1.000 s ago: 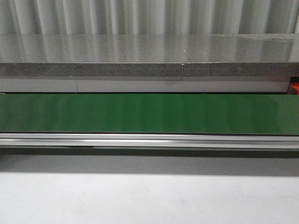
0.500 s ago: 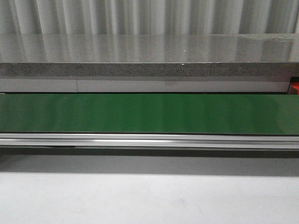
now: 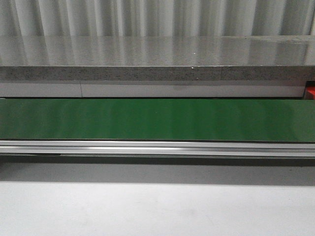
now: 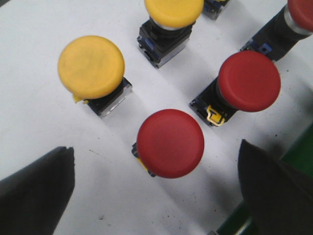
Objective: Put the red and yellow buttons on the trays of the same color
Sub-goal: 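Grasp the red button with the left gripper and carry it over the belt, then set the red button on the belt start and open the left gripper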
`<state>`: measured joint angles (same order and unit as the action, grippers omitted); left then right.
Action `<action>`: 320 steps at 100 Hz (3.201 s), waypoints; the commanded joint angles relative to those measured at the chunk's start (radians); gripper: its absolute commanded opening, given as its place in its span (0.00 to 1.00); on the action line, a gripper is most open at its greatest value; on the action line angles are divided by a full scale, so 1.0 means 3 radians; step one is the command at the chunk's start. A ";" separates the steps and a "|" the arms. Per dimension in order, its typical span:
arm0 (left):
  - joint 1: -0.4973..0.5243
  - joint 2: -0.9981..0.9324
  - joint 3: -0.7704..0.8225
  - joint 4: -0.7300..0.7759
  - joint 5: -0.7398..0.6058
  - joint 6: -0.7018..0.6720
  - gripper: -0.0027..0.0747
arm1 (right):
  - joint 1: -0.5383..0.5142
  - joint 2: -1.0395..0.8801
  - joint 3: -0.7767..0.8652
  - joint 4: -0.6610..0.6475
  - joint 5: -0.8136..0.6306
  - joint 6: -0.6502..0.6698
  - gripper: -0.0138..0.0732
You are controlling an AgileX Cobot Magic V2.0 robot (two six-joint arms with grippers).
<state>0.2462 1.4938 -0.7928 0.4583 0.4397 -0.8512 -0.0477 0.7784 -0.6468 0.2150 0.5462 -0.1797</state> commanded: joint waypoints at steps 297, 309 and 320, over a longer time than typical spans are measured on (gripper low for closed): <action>-0.0677 -0.0620 -0.0889 -0.0847 0.0548 0.1907 0.80 | 0.0005 -0.0027 -0.0078 0.0011 -0.0191 -0.0036 0.08; -0.0319 -0.0736 -0.0888 -0.0840 0.0736 0.1907 0.80 | 0.0005 -0.0027 -0.0078 0.0011 -0.0191 -0.0036 0.08; 0.0060 -0.0728 -0.0860 -0.0879 0.0799 0.1914 0.80 | 0.0005 -0.0027 -0.0078 0.0011 -0.0191 -0.0036 0.08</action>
<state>0.1916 1.3007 -1.0287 0.1963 0.7003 -0.2775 -0.0477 0.7784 -0.6468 0.2150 0.5462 -0.1815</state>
